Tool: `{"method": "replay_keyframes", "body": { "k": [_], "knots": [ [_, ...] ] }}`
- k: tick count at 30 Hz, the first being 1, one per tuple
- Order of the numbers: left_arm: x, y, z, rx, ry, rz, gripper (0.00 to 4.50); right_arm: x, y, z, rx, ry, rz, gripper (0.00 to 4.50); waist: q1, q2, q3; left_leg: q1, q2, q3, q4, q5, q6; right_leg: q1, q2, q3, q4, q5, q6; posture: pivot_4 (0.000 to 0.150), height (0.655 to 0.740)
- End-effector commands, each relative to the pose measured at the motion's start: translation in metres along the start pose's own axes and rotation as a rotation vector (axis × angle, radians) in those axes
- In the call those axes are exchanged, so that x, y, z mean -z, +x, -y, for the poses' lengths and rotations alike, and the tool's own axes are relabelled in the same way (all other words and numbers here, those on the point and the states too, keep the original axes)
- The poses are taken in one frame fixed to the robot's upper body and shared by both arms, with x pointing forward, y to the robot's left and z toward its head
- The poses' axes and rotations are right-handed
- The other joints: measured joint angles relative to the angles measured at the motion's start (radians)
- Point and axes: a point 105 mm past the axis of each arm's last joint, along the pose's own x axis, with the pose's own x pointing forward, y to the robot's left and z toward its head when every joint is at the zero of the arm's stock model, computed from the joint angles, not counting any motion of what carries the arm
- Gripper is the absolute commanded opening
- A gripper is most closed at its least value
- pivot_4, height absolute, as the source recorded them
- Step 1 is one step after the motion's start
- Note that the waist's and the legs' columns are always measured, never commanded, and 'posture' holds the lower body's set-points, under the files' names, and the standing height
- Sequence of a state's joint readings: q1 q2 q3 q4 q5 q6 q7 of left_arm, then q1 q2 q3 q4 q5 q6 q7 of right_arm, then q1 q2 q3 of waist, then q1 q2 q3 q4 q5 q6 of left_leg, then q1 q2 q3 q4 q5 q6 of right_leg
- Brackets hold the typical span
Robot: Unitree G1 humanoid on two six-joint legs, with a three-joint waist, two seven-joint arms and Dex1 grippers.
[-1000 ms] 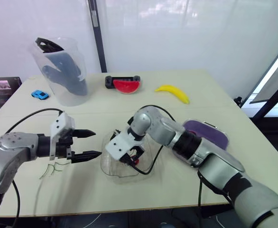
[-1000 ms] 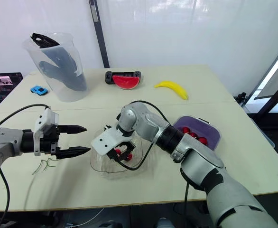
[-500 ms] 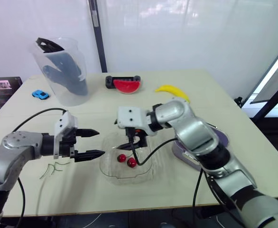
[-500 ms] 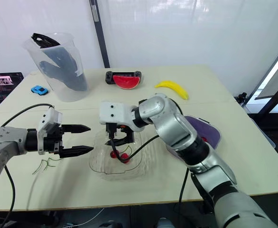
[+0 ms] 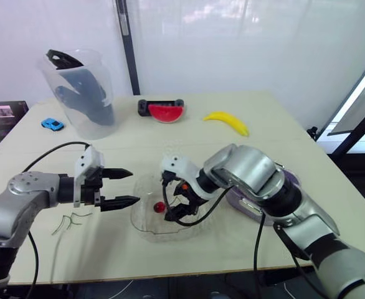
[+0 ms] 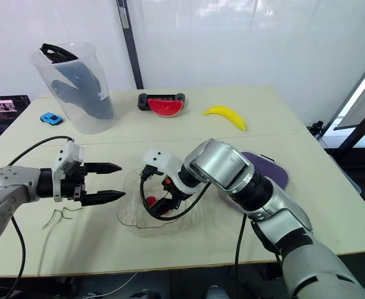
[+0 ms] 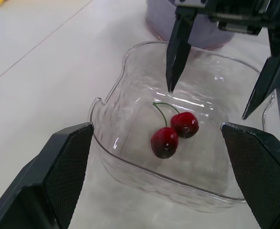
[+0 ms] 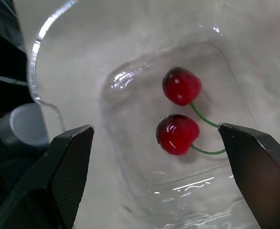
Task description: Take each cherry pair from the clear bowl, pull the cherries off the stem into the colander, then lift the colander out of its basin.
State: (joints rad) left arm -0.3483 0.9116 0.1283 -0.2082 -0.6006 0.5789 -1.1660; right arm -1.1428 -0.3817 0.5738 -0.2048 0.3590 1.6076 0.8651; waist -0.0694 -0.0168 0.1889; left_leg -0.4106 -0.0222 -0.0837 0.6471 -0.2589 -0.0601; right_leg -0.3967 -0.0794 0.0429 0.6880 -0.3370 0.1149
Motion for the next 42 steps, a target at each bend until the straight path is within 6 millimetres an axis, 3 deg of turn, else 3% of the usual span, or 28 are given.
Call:
{"method": "replay_keyframes", "body": {
  "k": [1,7,10,26,28,32,36,42],
  "knots": [
    [-0.006,-0.001,0.003,0.01,0.037,0.011,4.5,0.001,0.005,0.003,0.052,-0.003,-0.027,4.46,0.0,0.0,0.0,0.0,0.0,0.0,0.0,0.0,0.0,0.0,0.0,0.0,0.0,0.0,0.0,0.15,0.74],
    [-0.007,-0.002,0.003,0.005,0.039,0.011,4.5,0.003,0.015,0.0,0.042,0.016,-0.051,4.46,0.0,0.0,0.0,0.0,0.0,0.0,0.0,0.0,0.0,0.0,0.0,0.0,0.0,0.0,0.0,0.15,0.74],
    [-0.007,-0.002,0.003,0.004,0.04,0.009,4.5,0.004,0.017,-0.003,0.028,0.02,-0.061,3.16,0.0,0.0,0.0,0.0,0.0,0.0,0.0,0.0,0.0,0.0,0.0,0.0,0.0,0.0,0.0,0.15,0.74],
    [-0.007,0.0,0.0,-0.003,0.04,0.005,4.5,0.011,0.029,0.003,0.117,0.006,-0.136,3.16,0.0,0.0,0.0,0.0,0.0,0.0,0.0,0.0,0.0,0.0,0.0,0.0,0.0,0.0,0.0,0.15,0.74],
    [-0.007,0.001,0.0,-0.004,0.041,0.006,4.5,0.011,0.029,0.003,0.122,0.0,-0.136,2.69,0.0,0.0,0.0,0.0,0.0,0.0,0.0,0.0,0.0,0.0,0.0,0.0,0.0,0.0,0.0,0.15,0.74],
    [-0.007,0.002,0.0,-0.003,0.04,0.009,4.5,0.01,0.028,0.002,0.129,-0.023,-0.143,1.08,0.0,0.0,0.0,0.0,0.0,0.0,0.0,0.0,0.0,0.0,0.0,0.0,0.0,0.0,0.0,0.15,0.74],
    [-0.007,0.003,0.001,-0.001,0.038,0.011,4.5,0.006,0.025,0.001,0.145,-0.06,-0.137,1.08,0.0,0.0,0.0,0.0,0.0,0.0,0.0,0.0,0.0,0.0,0.0,0.0,0.0,0.0,0.0,0.15,0.74],
    [-0.008,0.002,0.0,-0.002,0.035,0.024,4.5,-0.015,0.009,-0.001,0.19,-0.33,-0.032,1.08,0.0,0.0,0.0,0.0,0.0,0.0,0.0,0.0,0.0,0.0,0.0,0.0,0.0,0.0,0.0,0.15,0.74]
  ]
}}
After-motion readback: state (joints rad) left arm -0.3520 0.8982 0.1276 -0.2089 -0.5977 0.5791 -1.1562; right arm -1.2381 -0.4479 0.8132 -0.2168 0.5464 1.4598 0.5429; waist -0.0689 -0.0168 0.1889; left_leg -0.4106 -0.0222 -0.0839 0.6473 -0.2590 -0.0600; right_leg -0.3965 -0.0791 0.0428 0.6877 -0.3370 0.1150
